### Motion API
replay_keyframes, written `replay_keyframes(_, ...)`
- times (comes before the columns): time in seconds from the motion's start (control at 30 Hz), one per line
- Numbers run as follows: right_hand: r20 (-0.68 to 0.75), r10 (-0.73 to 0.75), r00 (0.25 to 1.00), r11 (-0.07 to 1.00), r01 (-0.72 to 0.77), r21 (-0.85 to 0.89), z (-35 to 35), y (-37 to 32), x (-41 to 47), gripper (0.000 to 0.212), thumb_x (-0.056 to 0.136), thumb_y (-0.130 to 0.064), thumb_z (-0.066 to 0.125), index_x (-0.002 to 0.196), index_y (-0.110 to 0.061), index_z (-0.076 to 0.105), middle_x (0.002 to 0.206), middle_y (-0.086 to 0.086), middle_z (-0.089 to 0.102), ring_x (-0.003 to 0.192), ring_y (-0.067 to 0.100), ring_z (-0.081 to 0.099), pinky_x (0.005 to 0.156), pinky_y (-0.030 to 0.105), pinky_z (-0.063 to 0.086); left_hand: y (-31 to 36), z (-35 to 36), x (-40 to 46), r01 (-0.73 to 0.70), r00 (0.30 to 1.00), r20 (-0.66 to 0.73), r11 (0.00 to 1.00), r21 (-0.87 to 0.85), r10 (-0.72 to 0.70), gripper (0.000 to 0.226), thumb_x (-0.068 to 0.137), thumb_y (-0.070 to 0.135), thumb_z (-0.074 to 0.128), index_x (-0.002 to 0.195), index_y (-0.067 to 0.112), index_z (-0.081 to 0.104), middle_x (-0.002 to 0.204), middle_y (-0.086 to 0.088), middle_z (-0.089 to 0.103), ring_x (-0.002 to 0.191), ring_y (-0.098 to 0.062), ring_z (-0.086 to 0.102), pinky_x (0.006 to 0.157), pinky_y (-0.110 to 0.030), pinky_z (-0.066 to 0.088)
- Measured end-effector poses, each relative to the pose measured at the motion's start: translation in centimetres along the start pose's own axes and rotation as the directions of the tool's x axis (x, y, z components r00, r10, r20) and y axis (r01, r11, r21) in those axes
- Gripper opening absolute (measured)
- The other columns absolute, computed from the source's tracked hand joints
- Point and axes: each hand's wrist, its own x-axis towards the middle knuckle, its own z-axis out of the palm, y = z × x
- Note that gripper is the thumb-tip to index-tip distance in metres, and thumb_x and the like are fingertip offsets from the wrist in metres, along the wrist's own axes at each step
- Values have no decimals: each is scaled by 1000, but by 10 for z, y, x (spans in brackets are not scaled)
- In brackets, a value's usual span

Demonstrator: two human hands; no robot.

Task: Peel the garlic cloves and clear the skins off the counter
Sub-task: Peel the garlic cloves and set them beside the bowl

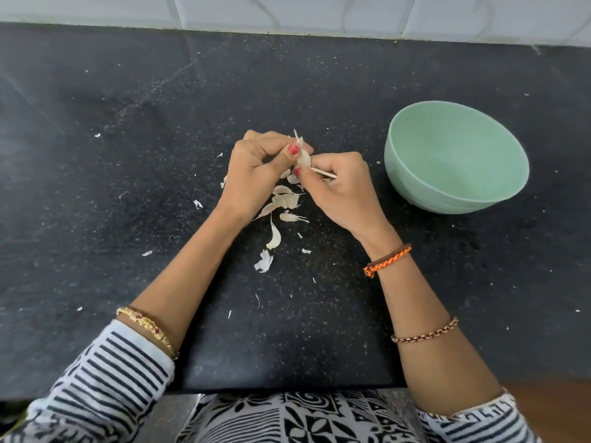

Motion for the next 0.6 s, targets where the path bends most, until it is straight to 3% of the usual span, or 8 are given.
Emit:
replay_keyframes(0.07,-14,-7,1000,1000,7,20,2,0,0,43,89,-18,60,46,-15,52,40,-13,32,44,5,29,46,21,22,2,4,0,48,999,-12,996,-72,-49,33,89,24,50,64,35,68,73,25,66,79,3,55,94,-23,32)
replay_keyframes(0.13,-21,-6,1000,999,7,35,3,0,0,46,88,-15,60,45,-21,47,39,-14,31,44,5,29,45,20,22,2,4,2,82,996,-17,989,-124,-85,34,88,27,50,63,38,69,71,21,66,76,-4,57,93,-47,39)
replay_keyframes(0.23,-28,19,999,999,-18,33,3,3,1,37,88,-13,60,52,-5,58,43,-13,35,45,5,31,45,22,24,1,8,2,113,992,-33,984,-141,-119,29,86,34,50,65,41,69,67,13,65,74,-14,57,87,-56,43)
replay_keyframes(0.3,-24,20,1000,1000,-21,-18,5,3,0,31,87,-11,60,57,-6,62,46,-13,42,43,4,35,45,18,26,1,10,3,150,986,-53,981,-124,-157,31,88,36,49,64,36,69,62,13,64,71,-14,57,86,-47,45)
replay_keyframes(0.4,-15,-22,1000,995,20,-97,10,-1,-3,17,84,-6,60,75,-9,74,67,-13,63,57,-3,54,58,11,41,-1,0,13,270,916,-235,933,-237,-325,41,98,17,45,62,20,63,53,18,61,61,4,53,70,-14,41)
replay_keyframes(0.47,-60,16,998,1000,-16,-10,5,-2,-2,13,84,-7,62,82,-6,75,72,-12,67,66,-5,60,65,12,47,-4,-10,15,267,904,-274,933,-239,-329,36,99,16,44,68,14,63,56,17,61,58,10,52,63,-8,37)
replay_keyframes(0.53,-89,112,990,993,-108,44,-5,-2,1,15,86,-14,63,78,-10,75,57,-20,61,55,-9,54,58,10,41,-2,-10,10,254,919,-246,940,-227,-308,26,97,17,47,80,13,66,63,18,63,62,12,53,60,-4,36)
replay_keyframes(0.6,-91,229,969,970,-219,107,-12,-2,1,23,90,-21,59,70,-15,71,51,-14,57,46,-6,48,52,11,37,3,-1,6,246,932,-197,931,-268,-303,18,95,15,50,90,12,67,65,21,65,66,12,56,60,-3,37)
